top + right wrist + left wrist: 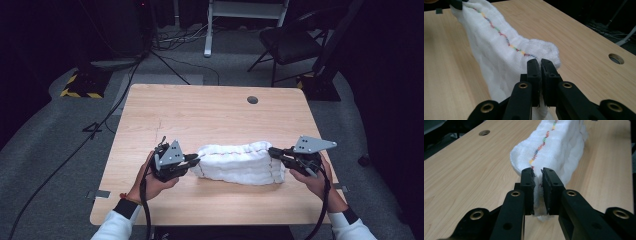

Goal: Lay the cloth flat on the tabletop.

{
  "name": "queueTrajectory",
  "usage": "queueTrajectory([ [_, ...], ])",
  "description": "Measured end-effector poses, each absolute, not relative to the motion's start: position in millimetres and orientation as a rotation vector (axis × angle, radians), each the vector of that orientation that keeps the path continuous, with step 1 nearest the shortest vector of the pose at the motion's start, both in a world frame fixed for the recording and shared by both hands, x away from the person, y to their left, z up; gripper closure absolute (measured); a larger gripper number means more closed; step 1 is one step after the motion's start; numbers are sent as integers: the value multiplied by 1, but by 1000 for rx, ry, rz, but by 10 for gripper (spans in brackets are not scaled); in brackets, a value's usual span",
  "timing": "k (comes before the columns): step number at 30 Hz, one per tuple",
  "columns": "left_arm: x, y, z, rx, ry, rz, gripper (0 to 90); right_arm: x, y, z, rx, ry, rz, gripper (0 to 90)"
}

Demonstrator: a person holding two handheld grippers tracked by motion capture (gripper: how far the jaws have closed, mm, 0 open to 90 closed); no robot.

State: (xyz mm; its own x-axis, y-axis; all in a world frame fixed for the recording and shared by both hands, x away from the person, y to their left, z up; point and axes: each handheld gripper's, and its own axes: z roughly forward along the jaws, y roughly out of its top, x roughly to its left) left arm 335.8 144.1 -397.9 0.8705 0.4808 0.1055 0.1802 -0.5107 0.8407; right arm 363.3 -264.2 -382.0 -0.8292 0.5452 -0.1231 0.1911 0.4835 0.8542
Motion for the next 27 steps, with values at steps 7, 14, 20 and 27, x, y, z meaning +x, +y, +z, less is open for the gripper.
queueTrajectory([
  [7,311,145,-375,2093,391,459,795,331,-260,-359,544,2339,1337,861],
  [14,306,148,-353,2076,372,500,795,321,-260,-346,527,2295,1364,861],
  [20,300,149,-338,2053,359,530,795,307,-264,-329,509,2238,1407,861],
  [27,296,150,-320,2036,341,556,795,295,-262,-312,473,2190,1420,861],
])
